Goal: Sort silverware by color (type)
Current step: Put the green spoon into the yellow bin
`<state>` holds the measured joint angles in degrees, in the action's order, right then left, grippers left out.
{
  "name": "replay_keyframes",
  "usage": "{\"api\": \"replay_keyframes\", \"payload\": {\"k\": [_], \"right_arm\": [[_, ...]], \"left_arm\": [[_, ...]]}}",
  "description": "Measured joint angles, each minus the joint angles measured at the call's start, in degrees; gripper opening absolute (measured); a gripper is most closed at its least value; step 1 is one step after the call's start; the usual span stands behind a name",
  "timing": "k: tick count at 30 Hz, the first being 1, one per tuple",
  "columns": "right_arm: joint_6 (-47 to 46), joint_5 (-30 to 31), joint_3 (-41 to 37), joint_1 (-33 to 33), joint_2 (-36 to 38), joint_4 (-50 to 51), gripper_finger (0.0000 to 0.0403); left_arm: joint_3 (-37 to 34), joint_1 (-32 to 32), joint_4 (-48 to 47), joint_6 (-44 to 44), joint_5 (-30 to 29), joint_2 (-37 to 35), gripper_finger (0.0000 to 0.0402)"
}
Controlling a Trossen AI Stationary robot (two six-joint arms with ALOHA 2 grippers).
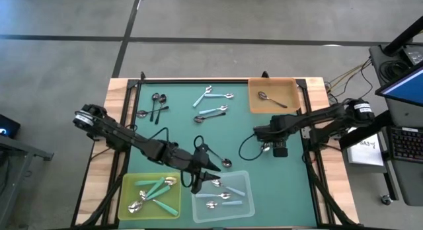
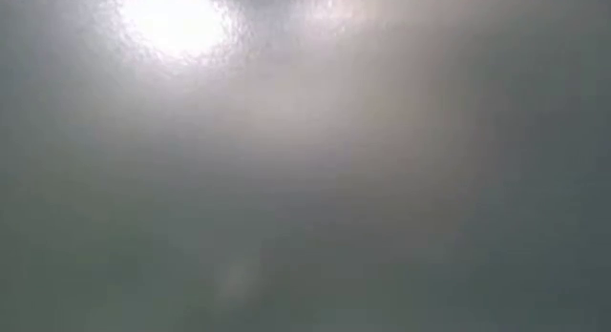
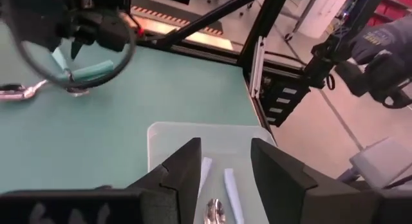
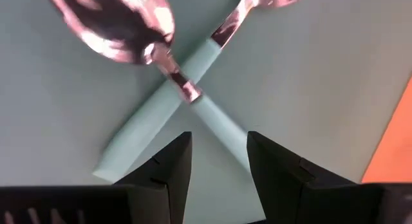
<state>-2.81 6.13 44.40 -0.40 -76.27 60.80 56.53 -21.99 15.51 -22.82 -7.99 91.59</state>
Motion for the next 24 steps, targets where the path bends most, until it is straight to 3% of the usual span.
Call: {"api": "replay_keyframes", "payload": {"k": [5,9,15,24], "right_arm": [[5.0,-0.6,-0.3,-2.7,0.0,-1.9,0.0141],[5.9,-4.2,-0.4,-4.6,0.0,-2.0,0.0141],[6.6,-4.7,-0.7,-5.5,-0.5,-2.5,0.0141],[8.0,-4.2,-1.2,-5.6,-7.6,-4.7,0.0141]], "left_arm": [[-0.1,0.5,-0.4,1.3,0.0,-0.1,0.012],[-0.1,0.6,-1.6,1.2,0.2,-0.5,0.012],[-0.1,0.6,-1.6,1.2,0.3,-0.6,0.012],[-0.1,0.6,-2.5,1.5,0.8,-0.6,0.012]]}}
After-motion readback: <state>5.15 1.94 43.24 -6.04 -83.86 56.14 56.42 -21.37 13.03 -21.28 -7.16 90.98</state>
